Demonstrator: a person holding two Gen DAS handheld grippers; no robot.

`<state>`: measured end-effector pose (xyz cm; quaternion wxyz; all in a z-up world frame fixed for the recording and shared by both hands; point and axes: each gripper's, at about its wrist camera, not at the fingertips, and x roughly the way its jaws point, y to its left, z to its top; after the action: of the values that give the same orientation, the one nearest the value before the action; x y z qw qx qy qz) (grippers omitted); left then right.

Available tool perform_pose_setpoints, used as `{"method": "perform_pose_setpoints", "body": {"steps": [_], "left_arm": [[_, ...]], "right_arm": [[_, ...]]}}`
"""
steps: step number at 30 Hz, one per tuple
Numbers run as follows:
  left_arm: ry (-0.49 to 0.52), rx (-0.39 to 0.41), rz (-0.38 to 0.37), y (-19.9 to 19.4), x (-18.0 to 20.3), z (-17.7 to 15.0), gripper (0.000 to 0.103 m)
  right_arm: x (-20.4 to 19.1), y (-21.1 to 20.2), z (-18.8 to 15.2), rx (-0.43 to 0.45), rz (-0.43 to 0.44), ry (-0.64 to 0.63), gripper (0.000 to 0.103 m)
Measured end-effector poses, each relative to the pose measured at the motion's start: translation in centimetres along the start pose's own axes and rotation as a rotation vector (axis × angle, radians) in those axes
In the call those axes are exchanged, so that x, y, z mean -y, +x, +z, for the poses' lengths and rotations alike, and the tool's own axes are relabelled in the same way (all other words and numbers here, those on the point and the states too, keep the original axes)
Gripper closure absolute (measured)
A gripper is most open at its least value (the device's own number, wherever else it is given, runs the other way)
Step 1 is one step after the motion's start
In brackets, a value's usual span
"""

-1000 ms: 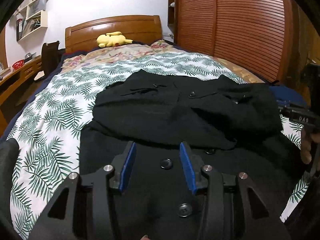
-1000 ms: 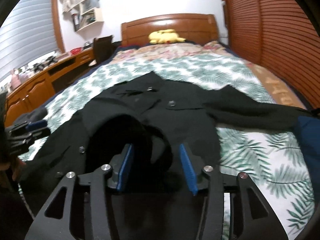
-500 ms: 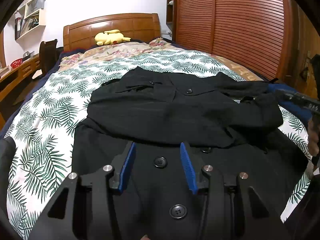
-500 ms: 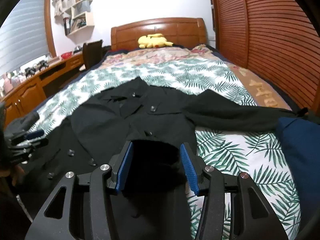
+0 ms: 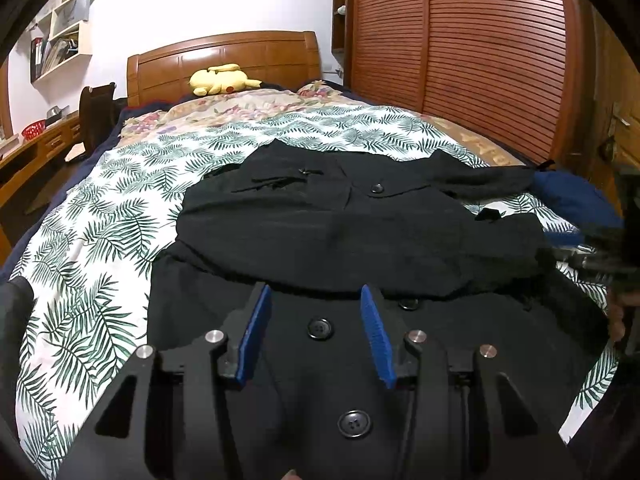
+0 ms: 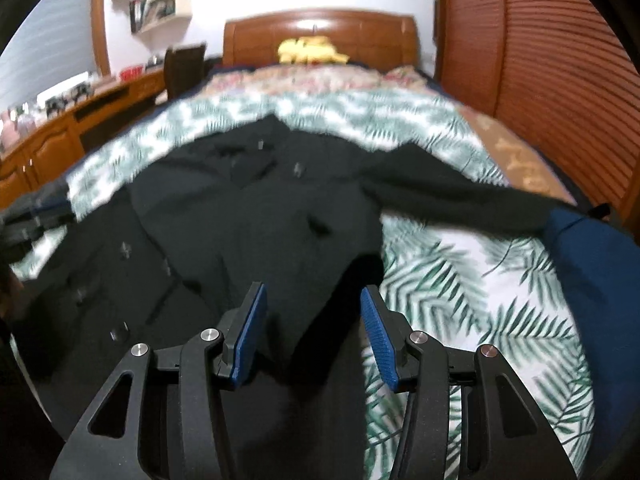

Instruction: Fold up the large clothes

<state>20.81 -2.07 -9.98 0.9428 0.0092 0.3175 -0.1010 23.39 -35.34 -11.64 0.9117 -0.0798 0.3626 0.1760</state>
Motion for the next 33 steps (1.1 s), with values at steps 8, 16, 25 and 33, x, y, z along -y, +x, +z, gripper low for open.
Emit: {"method": "perform_pose_setpoints", "body": {"steps": [8,16,25,33], "left_arm": [[0.007,0.014,-0.016,-0.4,0.4,0.6,0.057],[0.018,0.031,-0.032,-1.0,0.8,1.1,0.057],[0.012,0.035,-0.036,-1.1,0.6,1.2,0.057],[-0.003,0.026,-0.045,-0.8,0.7,1.2,0.057]], "right_arm": [[-2.7,-0.7,-1.0,-0.011,0.099,-0.031,0.103],[-3.0,-5.1,-0.8,0.052,0.026,-0.029,0.103],[-3.7,-1.9,1.6,0.023,-0.011,-0.101,0.060],[-3.1,5.2,0.7,-0.158,-0.034,-0.102,0.059]]}}
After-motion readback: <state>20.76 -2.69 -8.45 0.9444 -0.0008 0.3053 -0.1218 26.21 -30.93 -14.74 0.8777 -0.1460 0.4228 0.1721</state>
